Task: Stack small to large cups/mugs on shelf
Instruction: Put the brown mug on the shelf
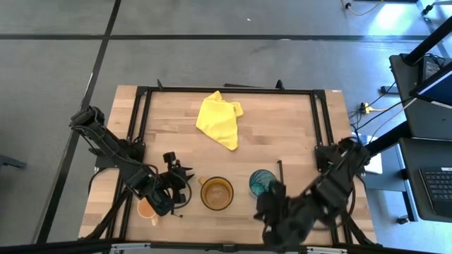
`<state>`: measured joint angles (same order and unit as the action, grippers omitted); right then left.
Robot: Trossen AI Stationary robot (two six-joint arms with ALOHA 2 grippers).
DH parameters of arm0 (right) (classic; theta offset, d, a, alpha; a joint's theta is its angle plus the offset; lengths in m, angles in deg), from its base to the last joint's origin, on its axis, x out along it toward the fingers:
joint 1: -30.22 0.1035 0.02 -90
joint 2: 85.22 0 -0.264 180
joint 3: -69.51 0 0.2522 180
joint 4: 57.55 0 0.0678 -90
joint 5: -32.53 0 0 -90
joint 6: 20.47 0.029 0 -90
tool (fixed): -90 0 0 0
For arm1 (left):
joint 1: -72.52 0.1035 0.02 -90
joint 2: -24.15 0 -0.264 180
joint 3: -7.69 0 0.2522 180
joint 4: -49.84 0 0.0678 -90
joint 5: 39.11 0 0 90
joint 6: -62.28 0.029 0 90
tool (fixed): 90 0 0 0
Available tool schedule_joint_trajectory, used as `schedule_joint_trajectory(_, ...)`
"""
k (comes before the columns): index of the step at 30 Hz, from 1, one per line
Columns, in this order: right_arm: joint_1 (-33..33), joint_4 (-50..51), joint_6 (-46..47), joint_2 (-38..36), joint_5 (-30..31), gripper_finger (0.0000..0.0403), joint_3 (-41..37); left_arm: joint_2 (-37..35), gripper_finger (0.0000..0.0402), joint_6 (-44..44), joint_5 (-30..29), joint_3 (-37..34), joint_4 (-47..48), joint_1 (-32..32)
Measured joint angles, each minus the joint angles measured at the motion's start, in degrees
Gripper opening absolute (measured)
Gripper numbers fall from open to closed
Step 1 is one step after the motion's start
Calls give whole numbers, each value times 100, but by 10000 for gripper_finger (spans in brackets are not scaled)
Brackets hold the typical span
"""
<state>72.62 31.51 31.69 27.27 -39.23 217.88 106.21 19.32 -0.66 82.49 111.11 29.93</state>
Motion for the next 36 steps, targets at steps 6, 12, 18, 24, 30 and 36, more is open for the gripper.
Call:
schedule_joint_trajectory(6, 303, -660, 35, 354, 16, 6, 0, 0, 95, 2, 6, 0, -14, 4)
schedule_joint_trajectory(12, 408, -1037, 164, 830, 452, 6, -2, 0, 95, 5, 5, 0, -1, 7)
schedule_joint_trajectory(18, 394, -1919, 158, 1348, 1019, 6, -4, 0, 95, 8, -247, 0, 101, 7)
schedule_joint_trajectory(24, 399, -2694, 149, 1634, 1967, 6, -4, 0, 95, 425, -374, 2, 290, 70)
schedule_joint_trajectory(30, 303, -3282, 70, 1808, 2509, 6, -4, 0, 95, 1123, -681, 2, 315, 222)
schedule_joint_trajectory(36, 136, -3791, 162, 1975, 2483, 6, -4, 0, 95, 1845, -603, 2, 237, 371)
